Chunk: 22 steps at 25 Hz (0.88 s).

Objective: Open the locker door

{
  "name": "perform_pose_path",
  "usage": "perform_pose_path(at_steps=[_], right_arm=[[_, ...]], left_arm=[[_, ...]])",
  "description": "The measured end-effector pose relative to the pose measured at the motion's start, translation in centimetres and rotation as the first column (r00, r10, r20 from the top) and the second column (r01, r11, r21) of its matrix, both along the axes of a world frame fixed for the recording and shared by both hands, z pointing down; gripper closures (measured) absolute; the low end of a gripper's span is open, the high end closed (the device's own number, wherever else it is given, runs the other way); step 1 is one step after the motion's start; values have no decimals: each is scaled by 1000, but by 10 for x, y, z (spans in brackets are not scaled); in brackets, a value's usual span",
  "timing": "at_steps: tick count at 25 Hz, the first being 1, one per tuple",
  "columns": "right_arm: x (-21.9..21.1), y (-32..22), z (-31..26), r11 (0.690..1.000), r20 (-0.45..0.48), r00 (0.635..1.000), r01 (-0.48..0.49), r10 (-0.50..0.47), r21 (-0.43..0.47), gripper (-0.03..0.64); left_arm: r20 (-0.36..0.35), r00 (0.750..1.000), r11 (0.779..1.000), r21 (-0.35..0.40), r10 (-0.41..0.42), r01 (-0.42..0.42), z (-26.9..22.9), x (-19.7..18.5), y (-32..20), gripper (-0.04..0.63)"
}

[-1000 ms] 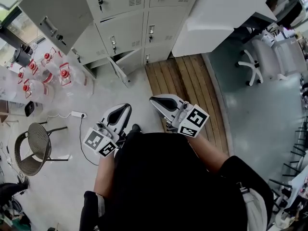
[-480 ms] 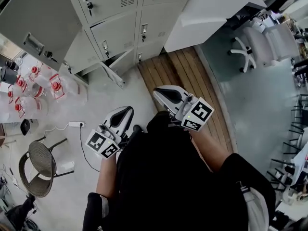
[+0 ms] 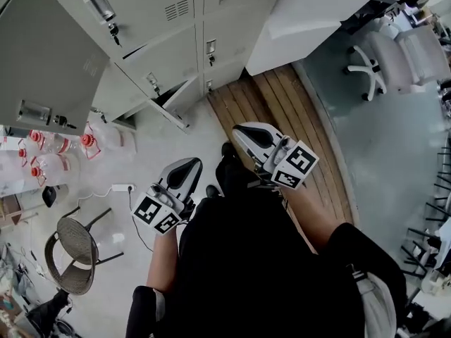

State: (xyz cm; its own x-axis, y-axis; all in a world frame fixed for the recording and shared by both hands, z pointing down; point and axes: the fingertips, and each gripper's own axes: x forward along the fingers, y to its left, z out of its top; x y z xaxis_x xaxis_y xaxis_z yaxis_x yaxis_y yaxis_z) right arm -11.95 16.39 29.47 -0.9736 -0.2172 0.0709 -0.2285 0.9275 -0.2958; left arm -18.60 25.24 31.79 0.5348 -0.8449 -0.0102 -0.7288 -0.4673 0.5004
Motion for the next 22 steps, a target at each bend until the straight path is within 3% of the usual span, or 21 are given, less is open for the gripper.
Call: perform_pose_path(at_steps=[4, 9, 15, 22], right_arm=[[-23, -49, 0, 999, 67, 998, -7, 9, -32, 606], [-31, -111, -6, 999, 97, 995, 33, -30, -30, 606], [-33, -179, 13, 998, 83, 995, 63, -61, -20, 604], [-32, -242, 63, 999, 51, 998, 26, -25, -33, 604]], left_arm=[[48, 999, 999, -37, 2, 0, -2, -17, -41, 577], [55, 998, 998, -52, -36, 38, -19, -23, -99, 577], [98, 992, 993, -75, -84, 91, -24, -26, -153, 577], [134, 986, 985, -132, -96, 114, 13, -28, -196, 577]])
